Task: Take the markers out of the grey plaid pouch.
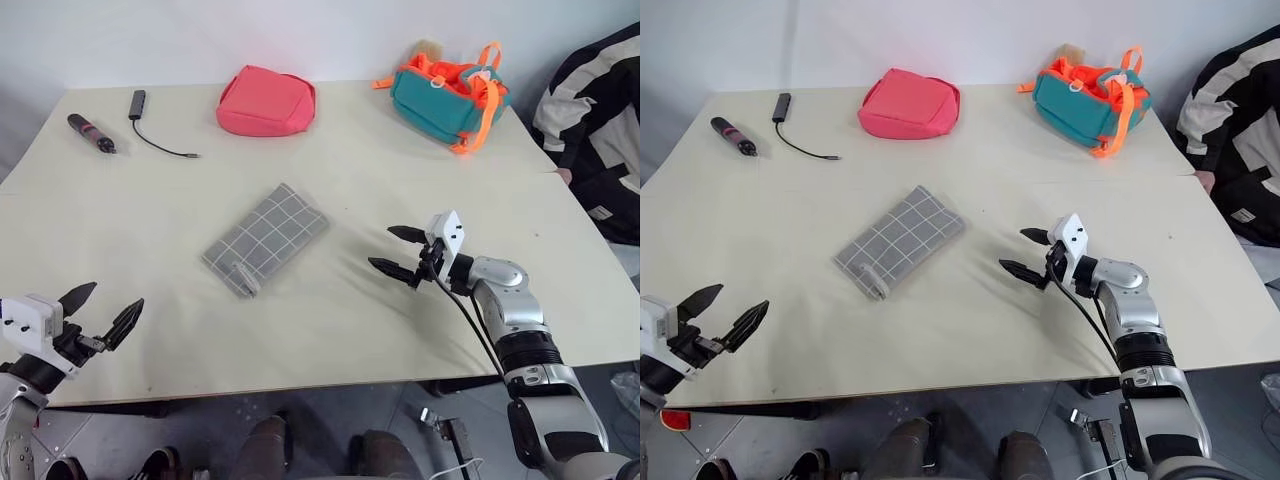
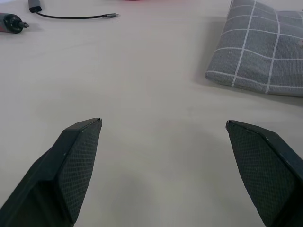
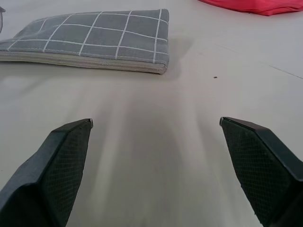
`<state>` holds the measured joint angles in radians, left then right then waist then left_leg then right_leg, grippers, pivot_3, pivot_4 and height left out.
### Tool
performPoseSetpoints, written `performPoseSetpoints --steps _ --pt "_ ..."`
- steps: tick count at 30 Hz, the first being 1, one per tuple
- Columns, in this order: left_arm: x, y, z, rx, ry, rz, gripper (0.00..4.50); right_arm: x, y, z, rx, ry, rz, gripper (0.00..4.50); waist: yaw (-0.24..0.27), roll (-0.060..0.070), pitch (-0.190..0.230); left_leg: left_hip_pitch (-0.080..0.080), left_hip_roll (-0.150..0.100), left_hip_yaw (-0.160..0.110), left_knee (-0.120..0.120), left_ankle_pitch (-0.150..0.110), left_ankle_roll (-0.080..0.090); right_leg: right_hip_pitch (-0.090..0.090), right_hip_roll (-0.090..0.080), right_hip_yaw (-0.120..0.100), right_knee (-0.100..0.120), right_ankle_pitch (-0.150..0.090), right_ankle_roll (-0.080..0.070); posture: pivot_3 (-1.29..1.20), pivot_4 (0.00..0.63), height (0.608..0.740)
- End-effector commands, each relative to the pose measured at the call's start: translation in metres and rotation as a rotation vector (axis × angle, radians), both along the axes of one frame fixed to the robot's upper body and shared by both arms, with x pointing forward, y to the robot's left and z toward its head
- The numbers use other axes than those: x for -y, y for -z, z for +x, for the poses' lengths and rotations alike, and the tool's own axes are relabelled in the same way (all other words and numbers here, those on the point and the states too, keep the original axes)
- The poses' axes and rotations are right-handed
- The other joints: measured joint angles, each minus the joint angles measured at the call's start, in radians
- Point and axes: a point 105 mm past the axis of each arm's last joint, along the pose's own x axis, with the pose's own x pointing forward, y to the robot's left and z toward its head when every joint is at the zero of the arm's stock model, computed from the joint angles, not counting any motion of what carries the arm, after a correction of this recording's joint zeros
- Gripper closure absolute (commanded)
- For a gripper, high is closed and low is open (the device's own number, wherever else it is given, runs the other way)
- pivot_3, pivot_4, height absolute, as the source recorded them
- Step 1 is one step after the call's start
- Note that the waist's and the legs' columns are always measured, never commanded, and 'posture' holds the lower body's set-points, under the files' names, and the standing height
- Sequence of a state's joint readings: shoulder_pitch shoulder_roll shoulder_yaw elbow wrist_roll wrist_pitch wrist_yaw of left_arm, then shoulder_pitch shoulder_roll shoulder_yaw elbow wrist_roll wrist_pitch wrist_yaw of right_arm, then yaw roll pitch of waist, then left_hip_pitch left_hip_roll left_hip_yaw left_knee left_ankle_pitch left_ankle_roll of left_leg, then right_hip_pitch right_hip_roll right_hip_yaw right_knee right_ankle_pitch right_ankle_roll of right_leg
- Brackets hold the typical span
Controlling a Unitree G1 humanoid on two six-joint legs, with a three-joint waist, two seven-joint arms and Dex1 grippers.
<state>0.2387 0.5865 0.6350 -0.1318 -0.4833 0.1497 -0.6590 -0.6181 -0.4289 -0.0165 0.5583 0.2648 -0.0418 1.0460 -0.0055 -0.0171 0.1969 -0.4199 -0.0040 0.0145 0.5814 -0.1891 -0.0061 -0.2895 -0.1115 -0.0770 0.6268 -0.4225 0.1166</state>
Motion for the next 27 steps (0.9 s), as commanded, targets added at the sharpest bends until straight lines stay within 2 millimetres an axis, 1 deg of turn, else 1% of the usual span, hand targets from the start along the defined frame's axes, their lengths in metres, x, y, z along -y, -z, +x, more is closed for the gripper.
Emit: performPoseSetpoints --steps 1,3,8,10,12,15,17,18,19,20,21,22,23,25,26,27 --pt "-0.002 -0.005 0.0 0.022 -0.008 0.022 0.04 0.004 -0.011 0.0 0.049 0.009 -0.002 0.0 0.0 0.0 0.0 0.0 0.0 0.0 0.0 0.0 0.0 0.0 0.0 0.0 0.0 0.0 0.0 0.0 0.15 0.74" --pt "0.0 -0.002 0.001 0.012 -0.008 0.058 0.04 0.004 -0.011 0.0 0.049 0.008 -0.006 0.0 0.0 0.0 0.0 0.0 0.0 0.0 0.0 0.0 0.0 0.0 0.0 0.0 0.0 0.0 0.0 0.0 0.15 0.74" --pt "0.005 -0.005 0.003 0.026 0.004 0.056 0.04 -0.002 -0.014 0.002 0.062 0.009 0.001 0.0 0.001 0.0 0.0 0.0 0.0 0.0 0.0 0.0 0.0 0.0 0.0 0.0 0.0 0.0 0.0 0.0 0.15 0.74" --pt "0.008 -0.005 0.004 0.027 0.017 0.058 0.04 -0.008 -0.018 0.003 0.064 0.009 0.025 0.0 0.0 0.0 0.0 0.0 0.0 0.0 0.0 0.0 0.0 0.0 0.0 0.0 0.0 0.0 0.0 0.0 0.15 0.74" --pt "0.014 -0.004 0.007 0.026 0.041 0.075 0.04 -0.019 -0.021 0.004 0.067 -0.004 0.052 0.0 0.0 0.0 0.0 0.0 0.0 0.0 0.0 0.0 0.0 0.0 0.0 0.0 0.0 0.0 0.0 0.0 0.15 0.74" --pt "0.023 -0.001 0.016 0.036 0.063 0.111 0.0 -0.051 -0.026 0.011 0.09 -0.017 0.092 0.61 -0.008 0.0 0.0 0.0 0.0 0.0 0.0 0.0 0.0 0.0 0.001 0.0 0.001 0.0 0.0 0.0 0.15 0.74" --pt "0.028 0.001 0.022 0.044 0.081 0.164 0.0 -0.072 -0.031 0.016 0.117 -0.023 0.11 1.29 -0.016 0.0 0.0 0.0 0.0 0.0 0.0 0.0 -0.001 -0.001 0.001 0.0 0.002 0.0 0.0 0.0 0.15 0.74" --pt "0.033 0.003 0.026 0.041 0.103 0.211 0.0 -0.085 -0.036 0.02 0.13 -0.026 0.123 1.86 -0.017 0.0 0.0 0.0 0.0 0.0 -0.001 0.001 -0.001 -0.001 0.002 0.0 0.002 0.0 0.0 0.0 0.15 0.74" --pt "0.037 0.003 0.033 0.055 0.116 0.247 0.0 -0.103 -0.044 0.027 0.141 -0.022 0.149 1.86 -0.02 0.0 0.0 0.0 0.0 0.0 -0.001 0.001 -0.001 -0.001 0.002 0.0 0.002 0.0 0.0 0.0 0.15 0.74" --pt "0.043 0.001 0.039 0.072 0.14 0.305 0.0 -0.122 -0.05 0.031 0.148 -0.018 0.16 2.01 -0.018 -0.002 -0.001 0.0 0.0 -0.001 -0.001 0.001 -0.001 -0.001 0.003 0.0 0.002 0.0 0.0 0.0 0.15 0.74" --pt "0.048 0.001 0.043 0.089 0.161 0.358 0.0 -0.138 -0.051 0.035 0.15 0.009 0.15 2.21 -0.021 -0.002 -0.001 0.0 0.0 -0.001 -0.001 0.0 -0.001 0.0 0.002 0.0 0.003 0.0 0.0 0.0 0.15 0.74" --pt "0.051 0.001 0.046 0.101 0.173 0.39 0.0 -0.147 -0.05 0.037 0.153 0.029 0.14 2.5 -0.023 -0.002 -0.001 0.0 -0.001 0.0 0.0 -0.001 0.0 0.0 0.001 0.0 0.003 0.0 0.0 0.0 0.15 0.74" --pt "0.055 0.003 0.046 0.108 0.198 0.442 0.0 -0.153 -0.048 0.039 0.153 0.04 0.131 2.88 -0.032 -0.003 -0.002 -0.001 -0.001 0.0 -0.001 0.0 0.0 -0.002 0.004 0.0 0.002 0.0 0.0 0.0 0.15 0.74" --pt "0.057 0.006 0.047 0.118 0.223 0.495 0.0 -0.158 -0.046 0.041 0.156 0.052 0.124 3.5 -0.035 -0.005 -0.003 0.0 0.002 0.001 -0.003 0.002 -0.004 -0.007 0.009 0.003 0.011 0.001 -0.001 0.0 0.15 0.74" --pt "0.058 0.005 0.048 0.123 0.214 0.467 0.0 -0.161 -0.046 0.043 0.153 0.059 0.116 3.88 -0.034 -0.005 -0.003 0.0 0.002 0.001 -0.003 0.002 -0.004 -0.009 0.009 0.004 0.016 0.001 -0.001 0.0 0.15 0.74" --pt "0.057 0.004 0.049 0.125 0.206 0.446 0.0 -0.159 -0.05 0.048 0.133 0.086 0.152 4.23 -0.028 -0.005 -0.003 0.0 0.002 0.001 -0.003 0.001 -0.005 -0.012 0.009 0.005 0.02 0.002 -0.003 0.0 0.15 0.74"
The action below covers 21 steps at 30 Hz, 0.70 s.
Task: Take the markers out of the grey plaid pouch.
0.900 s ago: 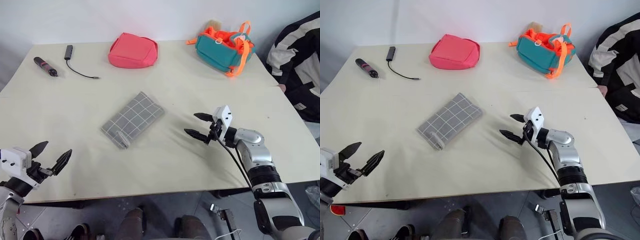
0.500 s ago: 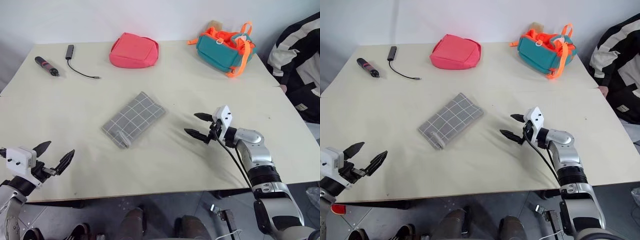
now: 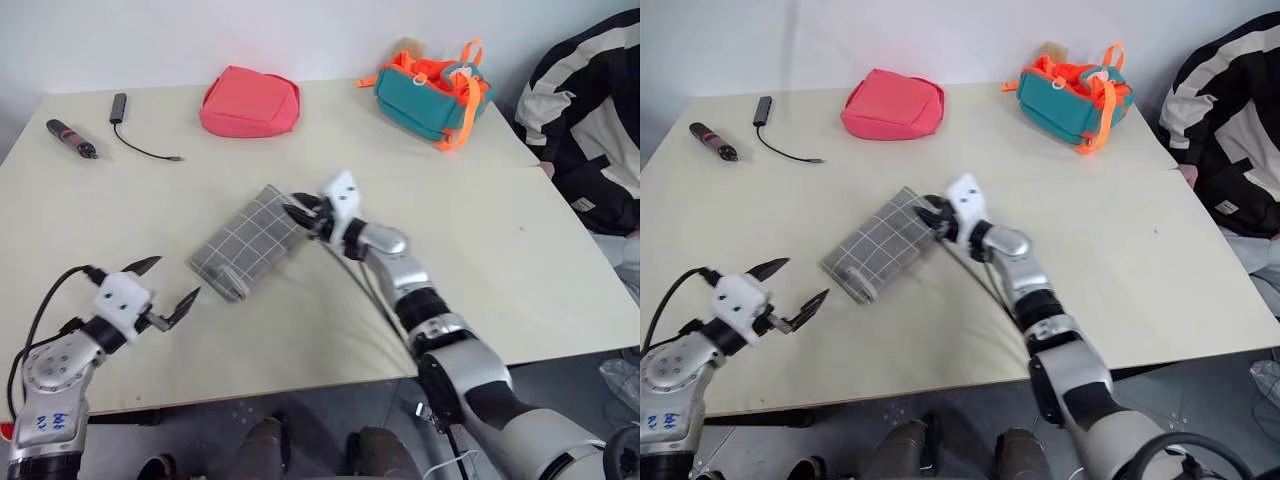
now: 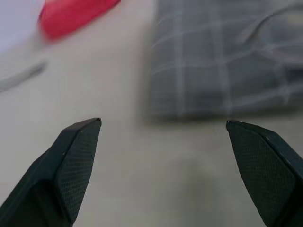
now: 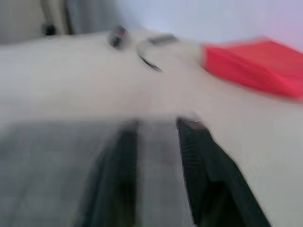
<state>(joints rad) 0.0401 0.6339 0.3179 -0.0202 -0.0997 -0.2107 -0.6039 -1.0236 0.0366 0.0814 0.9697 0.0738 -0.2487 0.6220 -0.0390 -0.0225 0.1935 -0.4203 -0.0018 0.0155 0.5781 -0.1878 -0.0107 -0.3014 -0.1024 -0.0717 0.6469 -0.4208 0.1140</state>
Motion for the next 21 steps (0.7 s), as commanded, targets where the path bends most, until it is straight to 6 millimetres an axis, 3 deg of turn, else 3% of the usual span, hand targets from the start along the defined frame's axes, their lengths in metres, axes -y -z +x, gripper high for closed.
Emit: performPoseSetpoints --steps 1,8,15,21 --pt "-0.007 0.001 -0.003 0.01 -0.027 -0.001 0.0 0.016 0.0 0.015 -0.004 0.102 0.005 4.47 0.01 0.0 0.0 0.0 -0.001 0.0 -0.001 0.0 0.0 -0.001 0.0 0.001 0.001 0.0 0.0 0.0 0.15 0.74" --pt "0.0 0.003 -0.007 0.03 0.013 0.024 0.0 0.01 0.005 0.02 -0.001 0.164 -0.033 4.47 0.003 -0.001 0.0 -0.001 0.001 0.005 0.0 0.0 0.001 -0.003 0.0 0.007 0.0 0.0 0.0 0.0 0.15 0.74" --pt "0.03 0.016 -0.012 0.059 0.182 0.297 0.0 0.014 0.024 0.027 -0.033 0.277 -0.136 4.47 0.001 -0.001 0.0 -0.001 0.003 0.008 -0.001 0.0 0.0 -0.005 0.0 0.01 0.0 0.0 0.0 0.0 0.15 0.74" --pt "0.032 0.029 -0.005 0.096 0.189 0.481 0.0 0.014 0.048 0.022 -0.065 0.251 -0.229 4.47 0.007 0.0 -0.001 0.0 0.003 0.01 -0.001 0.0 0.001 -0.005 -0.003 0.01 0.0 0.0 -0.001 0.0 0.15 0.74"
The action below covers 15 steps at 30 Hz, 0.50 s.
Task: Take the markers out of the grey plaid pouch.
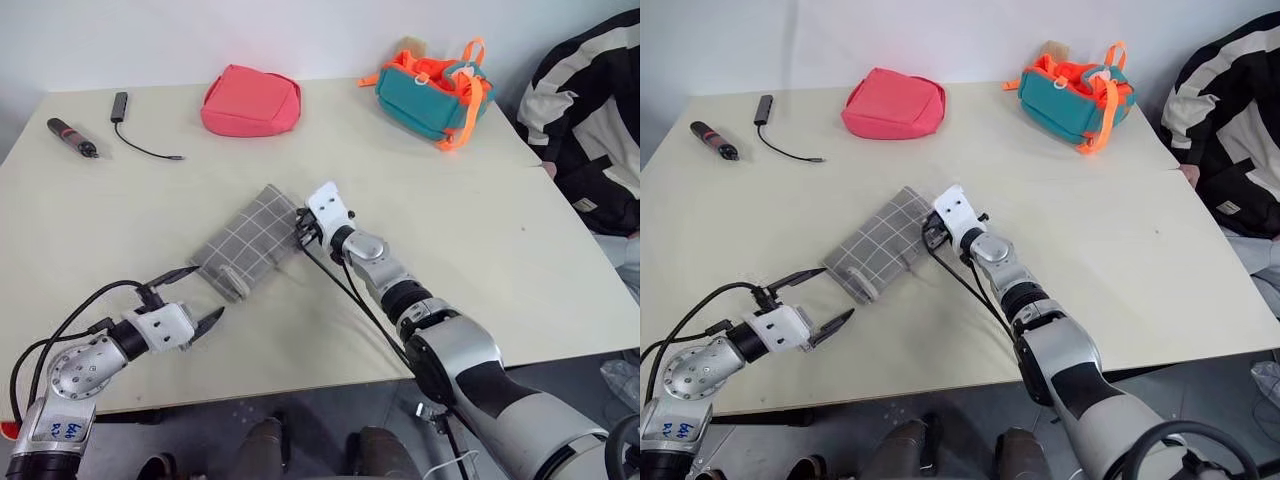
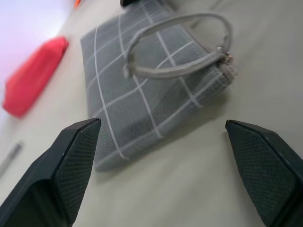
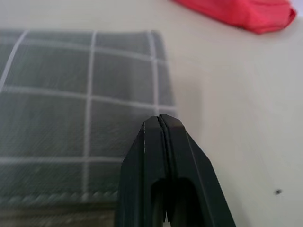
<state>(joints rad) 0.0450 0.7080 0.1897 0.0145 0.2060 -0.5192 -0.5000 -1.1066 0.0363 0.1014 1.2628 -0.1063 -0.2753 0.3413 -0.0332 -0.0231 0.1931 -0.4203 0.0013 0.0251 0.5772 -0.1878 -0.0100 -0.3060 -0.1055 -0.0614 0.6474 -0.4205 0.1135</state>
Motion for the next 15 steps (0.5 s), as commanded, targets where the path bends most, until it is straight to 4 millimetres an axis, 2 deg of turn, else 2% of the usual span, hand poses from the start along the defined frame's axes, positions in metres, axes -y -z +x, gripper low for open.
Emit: performPoseSetpoints --steps 1,6,9,15 --pt "-0.001 0.014 0.003 -0.01 -0.015 0.073 0.0 -0.004 0.002 -0.003 -0.004 -0.017 -0.004 4.47 0.001 0.001 0.0 0.0 0.0 0.0 0.0 0.0 0.0 0.0 -0.001 0.0 0.001 0.0 0.0 0.0 0.15 0.74" --pt "-0.005 0.013 0.023 0.036 -0.078 0.134 0.0 0.001 -0.001 0.001 0.008 0.019 -0.005 4.47 0.003 0.001 -0.001 0.004 -0.001 0.0 0.0 0.0 0.0 0.0 -0.005 -0.001 0.006 0.0 0.0 0.0 0.15 0.74" --pt "0.0 0.023 0.023 0.001 -0.051 0.165 0.0 -0.002 -0.004 0.001 0.011 0.008 0.008 4.47 0.003 0.001 -0.001 0.007 -0.002 0.004 -0.002 0.0 0.001 0.0 -0.006 -0.003 0.008 0.0 0.0 0.0 0.15 0.74" --pt "0.007 0.027 0.025 -0.006 -0.021 0.19 0.0 -0.003 -0.008 0.001 0.019 0.003 0.019 4.47 0.004 0.001 -0.001 0.013 -0.002 0.009 -0.002 -0.003 0.001 0.0 -0.009 -0.003 0.009 0.0 0.0 0.0 0.15 0.74"
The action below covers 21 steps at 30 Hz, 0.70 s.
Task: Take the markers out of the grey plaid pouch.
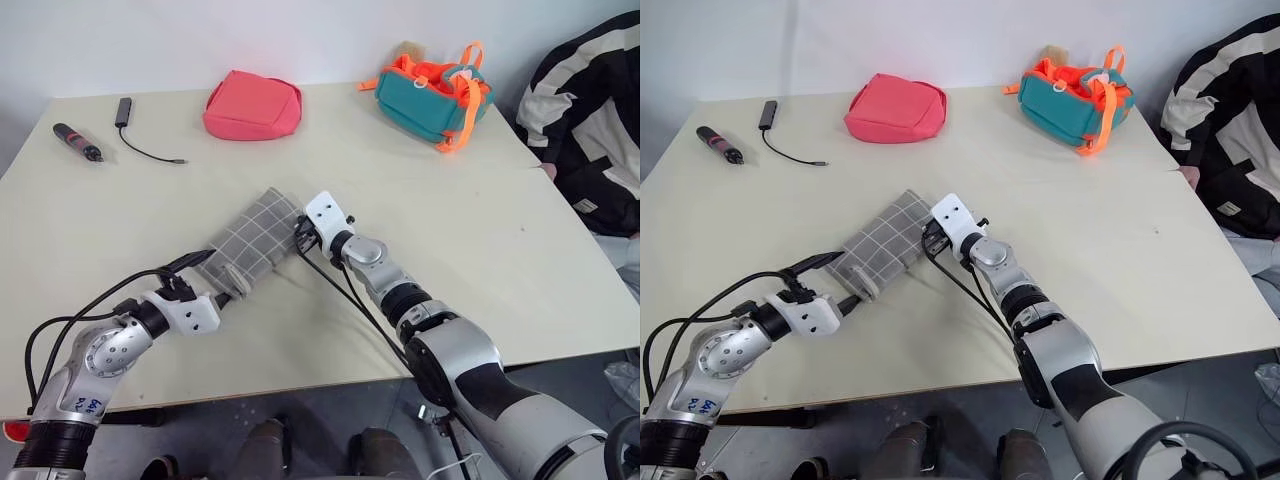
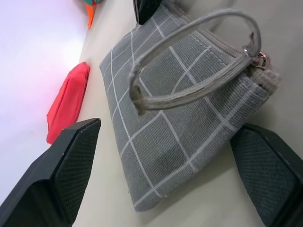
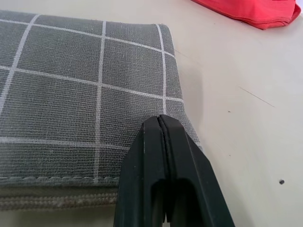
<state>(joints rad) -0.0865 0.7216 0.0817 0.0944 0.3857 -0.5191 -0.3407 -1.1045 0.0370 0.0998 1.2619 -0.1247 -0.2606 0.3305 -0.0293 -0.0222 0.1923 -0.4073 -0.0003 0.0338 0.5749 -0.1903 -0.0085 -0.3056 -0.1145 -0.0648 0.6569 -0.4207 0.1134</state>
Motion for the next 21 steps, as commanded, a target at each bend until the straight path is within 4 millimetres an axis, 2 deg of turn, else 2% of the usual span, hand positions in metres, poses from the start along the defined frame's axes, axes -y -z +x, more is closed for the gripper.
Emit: performPoseSetpoints --steps 1,6,7,12,16,21 --pt "-0.004 0.028 0.0 -0.102 -0.022 0.081 0.0 -0.005 -0.01 0.0 0.024 -0.011 0.038 4.47 0.0 0.0 0.0 0.0 0.0 0.0 0.0 0.0 0.0 0.0 0.0 0.0 0.0 0.0 0.0 0.0 0.15 0.74" --pt "-0.002 0.024 0.007 -0.095 -0.034 0.061 0.0 -0.006 -0.01 -0.001 0.014 -0.015 0.051 4.47 0.0 0.0 0.0 0.0 0.0 0.001 0.0 0.0 0.0 0.0 -0.001 0.0 0.0 0.0 0.0 0.0 0.15 0.74" --pt "-0.001 0.029 0.006 -0.135 -0.029 0.04 0.0 -0.006 -0.01 -0.001 0.016 -0.016 0.051 4.47 0.0 0.0 0.0 0.0 0.0 0.001 0.0 0.0 0.0 0.0 -0.001 0.0 0.0 0.0 0.0 0.0 0.15 0.74" --pt "-0.002 0.039 0.004 -0.209 -0.077 -0.063 1.56 -0.005 -0.011 0.0 0.021 -0.014 0.052 4.5 -0.001 0.001 0.0 0.001 0.0 0.001 0.0 -0.001 0.0 0.0 -0.001 0.0 0.0 0.0 0.0 0.0 0.15 0.74" --pt "-0.001 0.039 0.005 -0.228 -0.114 -0.117 3.01 -0.004 -0.012 0.0 0.022 -0.009 0.053 4.5 -0.001 0.001 -0.001 0.001 0.001 0.001 0.0 -0.001 0.0 0.0 -0.001 0.0 0.0 0.0 0.0 0.0 0.15 0.74" --pt "0.003 0.039 0.004 -0.241 -0.116 -0.131 4.46 -0.003 -0.011 0.0 0.025 -0.012 0.054 4.5 -0.001 0.006 -0.003 0.001 0.001 0.002 0.0 -0.001 0.001 0.0 -0.001 0.0 0.0 0.0 0.0 0.0 0.15 0.74"
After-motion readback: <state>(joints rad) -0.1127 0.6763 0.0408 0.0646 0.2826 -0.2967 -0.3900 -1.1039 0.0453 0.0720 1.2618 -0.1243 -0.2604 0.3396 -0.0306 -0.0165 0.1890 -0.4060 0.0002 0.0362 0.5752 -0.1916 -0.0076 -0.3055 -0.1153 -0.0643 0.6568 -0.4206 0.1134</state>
